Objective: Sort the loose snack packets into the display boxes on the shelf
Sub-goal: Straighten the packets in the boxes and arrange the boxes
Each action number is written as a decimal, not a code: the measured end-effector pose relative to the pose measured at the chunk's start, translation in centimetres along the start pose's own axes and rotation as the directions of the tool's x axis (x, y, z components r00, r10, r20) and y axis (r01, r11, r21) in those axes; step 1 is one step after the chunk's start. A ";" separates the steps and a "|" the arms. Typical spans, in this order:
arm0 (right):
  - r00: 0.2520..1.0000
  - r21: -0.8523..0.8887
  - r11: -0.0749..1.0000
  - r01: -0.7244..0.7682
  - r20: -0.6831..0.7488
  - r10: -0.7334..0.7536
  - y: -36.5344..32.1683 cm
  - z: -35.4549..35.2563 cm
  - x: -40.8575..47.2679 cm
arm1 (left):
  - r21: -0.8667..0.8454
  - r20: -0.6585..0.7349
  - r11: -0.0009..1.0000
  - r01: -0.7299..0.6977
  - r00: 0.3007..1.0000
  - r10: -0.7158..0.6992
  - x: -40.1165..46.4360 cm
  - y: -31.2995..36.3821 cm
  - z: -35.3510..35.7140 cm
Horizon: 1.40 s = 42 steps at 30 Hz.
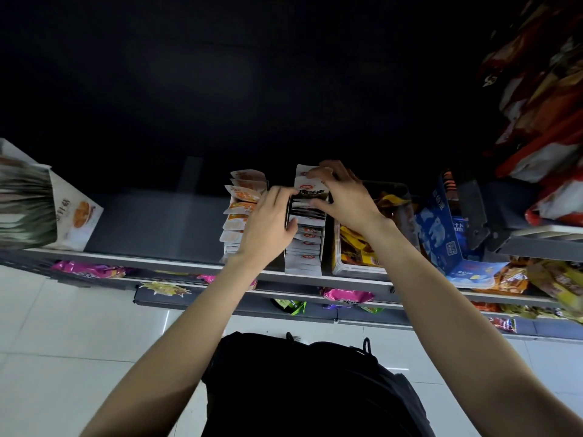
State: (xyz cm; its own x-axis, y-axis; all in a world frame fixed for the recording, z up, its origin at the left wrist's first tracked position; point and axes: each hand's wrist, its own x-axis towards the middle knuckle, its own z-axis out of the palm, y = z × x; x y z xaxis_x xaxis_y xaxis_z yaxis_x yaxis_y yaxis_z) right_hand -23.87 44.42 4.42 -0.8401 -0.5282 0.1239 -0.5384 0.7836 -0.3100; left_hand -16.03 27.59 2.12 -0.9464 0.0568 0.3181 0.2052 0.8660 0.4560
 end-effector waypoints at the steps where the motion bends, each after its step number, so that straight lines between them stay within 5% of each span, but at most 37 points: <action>1: 1.000 0.009 1.000 0.005 -0.001 -0.005 0.0 0.0 0.0 | 0.065 0.060 0.998 -0.020 0.998 0.016 0.8 -0.1 0.0; 5: 0.999 -0.028 0.999 0.038 -0.016 -0.039 0.1 0.2 -0.4 | 0.234 0.169 0.966 -0.111 0.983 0.072 2.6 -0.5 0.8; 16: 0.994 -0.196 0.980 0.019 -0.099 -0.039 -0.4 1.8 -0.3 | 0.256 -0.072 0.942 -0.218 0.967 0.244 3.0 -1.8 1.5; 20: 0.996 -0.161 0.986 0.042 -0.076 -0.055 -0.1 1.5 0.0 | 0.317 -0.034 0.883 -0.347 0.926 0.376 1.8 -2.8 1.3; 26: 0.996 -0.163 0.986 0.040 -0.073 -0.052 0.0 1.4 0.0 | 0.349 0.133 0.840 -0.415 0.909 0.394 2.0 -3.1 0.8; 32: 0.984 -0.236 0.965 0.116 -0.105 -0.144 0.0 1.6 -0.8 | 0.390 0.101 0.800 -0.455 0.885 0.454 1.7 -2.9 1.3; 42: 0.987 -0.370 0.921 0.122 -0.052 -0.152 -0.2 1.7 -0.8 | 0.297 0.030 0.874 -0.385 0.918 0.395 1.1 -3.6 0.8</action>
State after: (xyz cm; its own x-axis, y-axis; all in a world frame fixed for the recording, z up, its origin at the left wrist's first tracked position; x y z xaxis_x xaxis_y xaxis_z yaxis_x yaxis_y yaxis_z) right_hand -22.95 44.17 2.72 -0.7510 -0.6232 0.2183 -0.6229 0.7783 0.0787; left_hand -18.05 24.91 0.18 -0.7955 0.4087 0.4474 0.4696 0.8824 0.0289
